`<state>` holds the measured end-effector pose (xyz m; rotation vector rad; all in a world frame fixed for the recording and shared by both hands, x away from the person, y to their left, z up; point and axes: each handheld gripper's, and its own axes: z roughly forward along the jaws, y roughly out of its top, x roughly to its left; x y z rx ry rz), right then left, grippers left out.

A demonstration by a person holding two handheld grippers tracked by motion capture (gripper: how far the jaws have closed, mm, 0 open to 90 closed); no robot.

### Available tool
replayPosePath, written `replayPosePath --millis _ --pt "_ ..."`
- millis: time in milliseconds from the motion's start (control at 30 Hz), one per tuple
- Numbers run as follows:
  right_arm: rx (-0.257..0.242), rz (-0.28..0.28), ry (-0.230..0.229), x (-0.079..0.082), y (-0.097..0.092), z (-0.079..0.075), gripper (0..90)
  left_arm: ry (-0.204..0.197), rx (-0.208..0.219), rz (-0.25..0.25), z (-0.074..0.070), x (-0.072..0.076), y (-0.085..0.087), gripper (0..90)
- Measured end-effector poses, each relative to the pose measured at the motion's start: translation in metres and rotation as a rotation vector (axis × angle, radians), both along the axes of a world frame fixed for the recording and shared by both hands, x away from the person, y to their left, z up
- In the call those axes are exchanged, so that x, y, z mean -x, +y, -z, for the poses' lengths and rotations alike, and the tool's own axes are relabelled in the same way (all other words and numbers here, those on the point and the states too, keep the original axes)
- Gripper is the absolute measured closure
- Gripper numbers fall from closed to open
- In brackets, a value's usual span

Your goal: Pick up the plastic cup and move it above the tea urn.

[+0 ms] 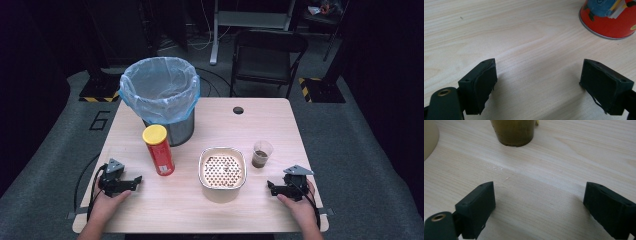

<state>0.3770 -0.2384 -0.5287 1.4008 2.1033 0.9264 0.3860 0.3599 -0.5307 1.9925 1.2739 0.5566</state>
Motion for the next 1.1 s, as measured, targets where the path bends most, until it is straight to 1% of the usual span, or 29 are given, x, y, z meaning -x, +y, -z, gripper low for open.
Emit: replayPosePath --millis 100,133,167,200,233,267,300,333,367,400,433,467,500,533,667,700,767,833,867,900,967,1000,1100 --pt "-0.005 0.010 0.000 0.000 0.001 0.000 11.8 0.004 0.001 0.000 0.000 0.000 0.000 13.6" --pt "-0.007 0.009 0.000 0.000 0.002 0.000 13.9 0.002 -0.001 0.001 0.000 0.000 0.000 13.5" --pt "-0.009 -0.011 -0.006 -0.001 0.003 0.000 15.1 0.002 -0.001 0.000 0.000 0.000 0.000 13.5" --pt "-0.009 -0.011 -0.006 -0.001 0.003 0.000 15.1 0.002 -0.002 -0.001 0.000 0.000 0.000 13.5" --pt "-0.009 -0.013 -0.005 -0.001 0.005 -0.001 19.0 0.002 -0.002 -0.001 0.000 0.000 0.000 13.4" --pt "-0.009 -0.013 -0.005 -0.001 0.005 -0.001 19.0 0.002 -0.003 -0.002 0.000 0.000 0.000 13.4" --pt "-0.005 -0.023 -0.009 -0.001 0.005 -0.002 22.6 0.002 -0.003 -0.003 0.000 0.000 -0.001 13.4" --pt "-0.011 -0.026 -0.004 0.000 0.006 -0.003 26.5 0.011 -0.005 0.000 -0.001 0.000 0.000 13.4" --pt "-0.015 -0.023 0.004 0.001 0.008 -0.004 29.5 -0.002 -0.003 -0.010 0.000 0.000 -0.001 13.4" --pt "-0.010 -0.030 0.009 0.001 0.009 -0.005 32.0 -0.001 -0.004 -0.013 0.000 0.000 -0.001 13.4" --pt "-0.023 -0.032 0.021 0.001 0.010 -0.006 34.0 -0.003 -0.008 -0.012 0.000 0.000 -0.001 13.4" --pt "-0.042 -0.032 0.033 0.000 0.010 -0.008 34.0 -0.002 -0.007 -0.013 0.000 0.000 -0.001 13.4" --pt "-0.048 -0.022 0.030 0.000 0.014 -0.015 33.8 0.006 -0.008 -0.010 -0.001 0.001 -0.001 13.4" --pt "-0.048 -0.022 0.030 0.000 0.014 -0.015 33.8 0.006 -0.008 -0.010 -0.001 0.001 -0.001 13.4" --pt "-0.044 -0.005 -0.026 0.001 0.025 -0.036 28.9 0.007 -0.005 -0.010 -0.001 0.001 -0.001 13.4" --pt "-0.059 0.006 -0.029 0.001 0.029 -0.040 27.3 0.008 -0.006 -0.010 -0.001 0.001 -0.001 13.4" --pt "-0.078 0.002 -0.032 -0.003 0.038 -0.046 24.4 0.007 -0.006 -0.011 -0.001 0.001 -0.001 13.4" --pt "-0.069 0.001 -0.032 -0.006 0.041 -0.047 23.1 0.007 -0.006 -0.010 -0.001 0.001 -0.001 13.4" --pt "-0.063 0.001 -0.032 -0.008 0.044 -0.047 21.3 0.007 -0.006 -0.011 -0.001 0.001 -0.001 13.4" --pt "-0.049 0.013 -0.041 -0.012 0.048 -0.048 17.3 0.007 -0.005 -0.011 -0.001 0.001 -0.001 13.4" --pt "-0.042 0.017 -0.044 -0.014 0.049 -0.049 15.5 0.008 -0.006 -0.010 -0.001 0.001 -0.001 13.4" --pt "-0.046 0.032 -0.037 -0.018 0.052 -0.051 14.1 0.008 -0.006 -0.010 -0.001 0.001 -0.001 13.4" --pt "-0.046 0.034 -0.034 -0.023 0.053 -0.053 13.9 0.007 -0.005 -0.011 -0.001 0.001 -0.001 13.4"
